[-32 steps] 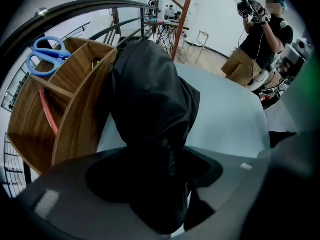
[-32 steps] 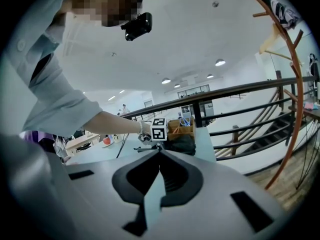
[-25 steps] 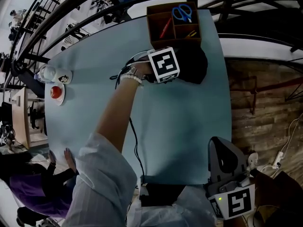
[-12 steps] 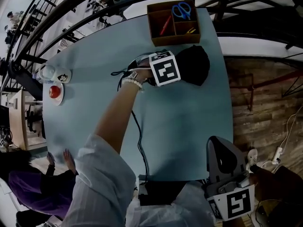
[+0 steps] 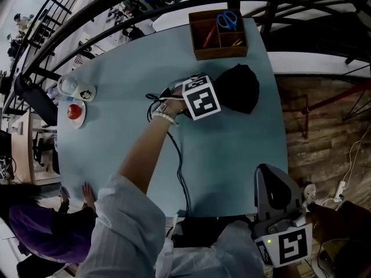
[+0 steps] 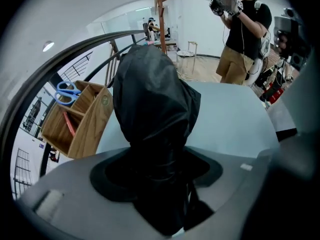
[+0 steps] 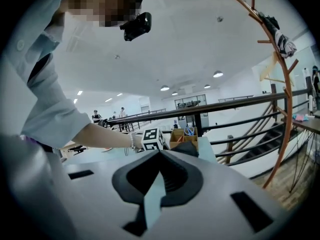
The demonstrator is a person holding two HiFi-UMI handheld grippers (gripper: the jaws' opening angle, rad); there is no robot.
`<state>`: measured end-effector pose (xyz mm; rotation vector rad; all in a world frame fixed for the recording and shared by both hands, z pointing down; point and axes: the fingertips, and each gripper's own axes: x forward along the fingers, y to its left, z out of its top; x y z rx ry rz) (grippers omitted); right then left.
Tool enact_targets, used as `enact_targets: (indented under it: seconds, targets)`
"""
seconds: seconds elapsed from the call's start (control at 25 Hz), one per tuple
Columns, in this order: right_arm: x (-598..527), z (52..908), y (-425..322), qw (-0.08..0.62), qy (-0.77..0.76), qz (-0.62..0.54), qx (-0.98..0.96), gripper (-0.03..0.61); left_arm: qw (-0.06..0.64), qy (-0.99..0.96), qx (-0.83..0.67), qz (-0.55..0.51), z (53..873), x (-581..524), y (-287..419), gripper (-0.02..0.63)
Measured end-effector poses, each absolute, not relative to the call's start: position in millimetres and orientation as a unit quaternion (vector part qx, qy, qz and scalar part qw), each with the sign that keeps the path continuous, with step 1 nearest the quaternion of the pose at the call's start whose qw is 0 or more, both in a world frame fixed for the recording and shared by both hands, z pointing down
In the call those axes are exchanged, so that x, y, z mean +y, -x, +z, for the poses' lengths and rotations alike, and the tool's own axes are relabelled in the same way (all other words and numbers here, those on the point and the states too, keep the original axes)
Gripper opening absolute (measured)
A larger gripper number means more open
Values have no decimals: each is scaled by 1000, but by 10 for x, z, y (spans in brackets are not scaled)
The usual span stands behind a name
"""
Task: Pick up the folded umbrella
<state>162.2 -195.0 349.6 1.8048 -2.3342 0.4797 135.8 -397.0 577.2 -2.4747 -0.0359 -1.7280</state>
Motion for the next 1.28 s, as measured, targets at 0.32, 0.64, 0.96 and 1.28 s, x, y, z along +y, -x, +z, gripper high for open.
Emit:
enact_targets:
  seconds: [0.32,0.64,0.96,1.28]
  targets:
    - [-1866,3126,-1574,63,-628,119,-766,0,21,860,28,-509,5216,-3585,-1172,279]
    - [-1787,2808,-1433,57,-626,91,-773,0,-19,903,95,-418,4554,-3285,-903,279]
    - [-1852,2551,-1250,41,-612,69,-786,0,-35,934,162,-318,3830,-3036,-513,279]
    - [-1964,2363,-1004,36,-585,44,-809,0,-58,942,254,-212,3232,-2880,-4,279]
